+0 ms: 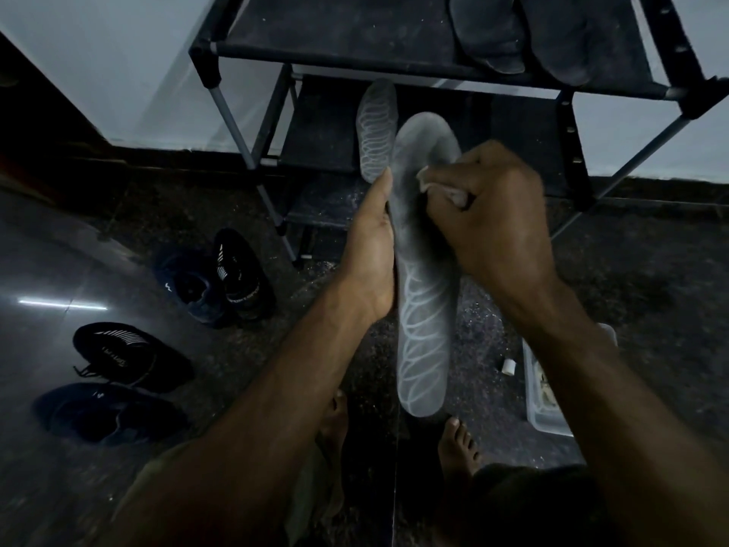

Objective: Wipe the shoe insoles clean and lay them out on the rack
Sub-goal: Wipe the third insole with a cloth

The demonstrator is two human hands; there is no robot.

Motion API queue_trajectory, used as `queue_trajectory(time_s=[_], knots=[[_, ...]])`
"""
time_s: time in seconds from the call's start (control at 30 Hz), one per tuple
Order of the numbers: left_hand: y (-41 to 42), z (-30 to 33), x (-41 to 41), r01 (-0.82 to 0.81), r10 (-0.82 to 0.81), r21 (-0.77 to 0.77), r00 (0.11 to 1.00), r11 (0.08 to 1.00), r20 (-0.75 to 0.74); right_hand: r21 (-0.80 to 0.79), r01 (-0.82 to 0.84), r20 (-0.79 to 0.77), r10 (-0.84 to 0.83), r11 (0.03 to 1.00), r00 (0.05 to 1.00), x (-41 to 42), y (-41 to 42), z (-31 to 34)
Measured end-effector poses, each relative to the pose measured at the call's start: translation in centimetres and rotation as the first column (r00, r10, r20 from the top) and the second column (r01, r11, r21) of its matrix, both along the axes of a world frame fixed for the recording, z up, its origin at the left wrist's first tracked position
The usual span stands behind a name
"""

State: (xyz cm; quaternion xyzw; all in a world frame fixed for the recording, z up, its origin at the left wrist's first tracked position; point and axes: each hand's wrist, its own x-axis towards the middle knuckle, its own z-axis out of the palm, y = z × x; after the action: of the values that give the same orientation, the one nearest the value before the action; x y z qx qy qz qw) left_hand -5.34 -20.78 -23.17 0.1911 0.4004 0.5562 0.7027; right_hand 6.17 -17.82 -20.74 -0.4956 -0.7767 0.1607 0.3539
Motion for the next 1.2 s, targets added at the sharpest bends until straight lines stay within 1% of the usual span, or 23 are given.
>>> queue_trajectory(time_s=[0.07,0.13,0.17,0.23,0.37,0.47,0.53,0.63,0.7,0.77,0.9,1.0,1.07,1.17,1.2], knots=[[0.1,0.1,-0.4,-0.049,0.048,-0.015,0.999,0.999,-0.008,-0.046,-0.090,0.014,0.091,0.995,0.996,-0.5,-0.7,0.2],[0.1,0.3,-0.5,-0.080,0.079,-0.017,0.997,0.997,-0.017,-0.027,-0.115,0.035,0.116,0.993,0.993,-0.9,-1.0,0.2],[0.1,0.2,-0.5,-0.085,0.084,-0.007,0.996,0.996,-0.038,-0.004,-0.094,0.031,0.094,0.996,0.995,-0.9,-1.0,0.2],[0.0,0.2,-0.2,-0.049,0.050,0.014,0.997,0.999,-0.064,0.052,0.000,0.000,0.000,0.999,1.000,-0.7,-0.7,0.1],[-0.3,0.0,0.4,0.037,-0.037,0.042,0.999,0.998,0.001,0.161,0.165,-0.004,-0.167,0.973,0.986,0.2,0.8,0.0],[-0.4,-0.2,0.8,0.055,-0.056,0.059,0.998,0.997,0.019,0.154,0.203,-0.020,-0.203,0.967,0.979,0.9,1.6,0.0],[-0.4,-0.3,0.9,0.060,-0.060,0.061,0.998,0.996,0.003,0.121,0.161,-0.028,-0.159,0.979,0.987,0.5,1.2,0.0],[-0.6,0.0,0.9,0.041,-0.041,0.056,0.999,0.998,0.004,0.106,0.023,-0.021,-0.021,0.994,1.000,-1.0,-0.1,0.1],[-0.7,0.0,0.8,0.015,-0.016,0.068,1.000,0.998,0.019,0.096,-0.040,-0.039,0.044,0.995,0.998,-1.4,-0.4,0.2],[-0.7,0.0,0.6,0.033,-0.036,0.071,0.999,0.997,0.039,0.086,-0.024,-0.056,0.029,0.996,0.998,-1.0,0.1,0.4],[-0.5,-0.2,1.1,0.121,-0.124,0.058,0.990,0.991,0.060,0.109,0.093,-0.020,-0.092,0.990,0.996,0.8,1.5,0.3],[-0.5,-0.4,1.5,0.125,-0.129,0.060,0.990,0.990,0.060,0.088,0.130,-0.020,-0.128,0.988,0.992,1.0,1.8,0.1],[-0.5,-0.3,1.4,0.119,-0.122,0.060,0.991,0.991,0.057,0.070,0.106,-0.014,-0.106,0.992,0.994,0.4,1.5,0.2],[-0.6,-0.2,1.0,0.109,-0.114,0.076,0.992,0.991,0.056,0.067,-0.007,0.050,0.004,0.998,0.999,-0.5,0.7,0.6],[-0.6,-0.2,1.0,0.104,-0.108,0.080,0.993,0.991,0.050,0.078,-0.019,0.056,0.015,0.997,0.998,-0.6,0.7,0.7]])
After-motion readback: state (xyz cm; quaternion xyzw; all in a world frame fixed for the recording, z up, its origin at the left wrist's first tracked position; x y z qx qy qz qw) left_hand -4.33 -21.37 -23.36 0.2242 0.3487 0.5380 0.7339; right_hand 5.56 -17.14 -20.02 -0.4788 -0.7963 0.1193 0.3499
